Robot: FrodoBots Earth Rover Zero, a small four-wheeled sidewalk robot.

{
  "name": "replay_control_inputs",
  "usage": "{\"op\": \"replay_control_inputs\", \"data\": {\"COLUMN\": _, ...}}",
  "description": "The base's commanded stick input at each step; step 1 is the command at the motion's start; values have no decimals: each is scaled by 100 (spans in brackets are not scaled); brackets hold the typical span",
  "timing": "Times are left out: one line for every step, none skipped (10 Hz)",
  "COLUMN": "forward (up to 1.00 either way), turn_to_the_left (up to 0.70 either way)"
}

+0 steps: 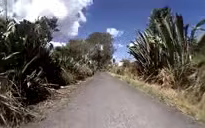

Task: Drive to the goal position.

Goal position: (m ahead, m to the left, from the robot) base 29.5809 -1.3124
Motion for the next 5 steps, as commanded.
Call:
{"op": "replay_control_inputs", "data": {"forward": 70, "turn_to_the_left": 0}}
{"op": "replay_control_inputs", "data": {"forward": 70, "turn_to_the_left": 0}}
{"op": "replay_control_inputs", "data": {"forward": 70, "turn_to_the_left": 0}}
{"op": "replay_control_inputs", "data": {"forward": 70, "turn_to_the_left": 0}}
{"op": "replay_control_inputs", "data": {"forward": 70, "turn_to_the_left": 0}}
